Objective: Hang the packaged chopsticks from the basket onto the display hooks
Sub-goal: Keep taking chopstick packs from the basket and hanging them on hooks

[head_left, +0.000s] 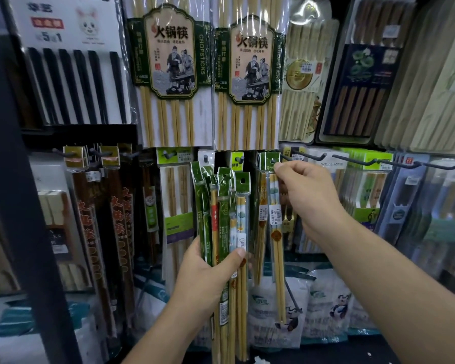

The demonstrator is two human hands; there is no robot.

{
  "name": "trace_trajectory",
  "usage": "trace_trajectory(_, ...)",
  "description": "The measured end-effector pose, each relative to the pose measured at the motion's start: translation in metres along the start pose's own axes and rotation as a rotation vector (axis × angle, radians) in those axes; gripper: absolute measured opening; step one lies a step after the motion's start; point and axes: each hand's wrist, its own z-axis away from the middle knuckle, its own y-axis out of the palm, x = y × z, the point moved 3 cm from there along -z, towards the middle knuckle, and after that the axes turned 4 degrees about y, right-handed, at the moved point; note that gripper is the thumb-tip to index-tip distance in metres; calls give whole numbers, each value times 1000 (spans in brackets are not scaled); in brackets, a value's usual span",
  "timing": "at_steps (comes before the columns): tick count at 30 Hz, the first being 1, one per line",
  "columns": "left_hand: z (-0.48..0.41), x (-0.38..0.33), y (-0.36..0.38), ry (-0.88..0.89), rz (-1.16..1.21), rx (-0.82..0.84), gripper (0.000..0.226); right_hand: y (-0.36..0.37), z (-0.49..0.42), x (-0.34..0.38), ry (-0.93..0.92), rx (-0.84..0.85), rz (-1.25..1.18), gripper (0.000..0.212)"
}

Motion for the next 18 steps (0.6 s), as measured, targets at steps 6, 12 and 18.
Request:
trace_trajectory(6, -1, 5, -2, 2, -7, -28, 71, 3, -3, -2, 8, -13, -9, 26)
trace_trajectory(12, -2, 6, 0, -1, -25, -1, 44, 3, -7, -8, 1, -29, -3, 25)
trace_trajectory(18, -3, 10, 1, 4, -33, -12, 55, 13, -16, -22, -17, -90, 45, 44)
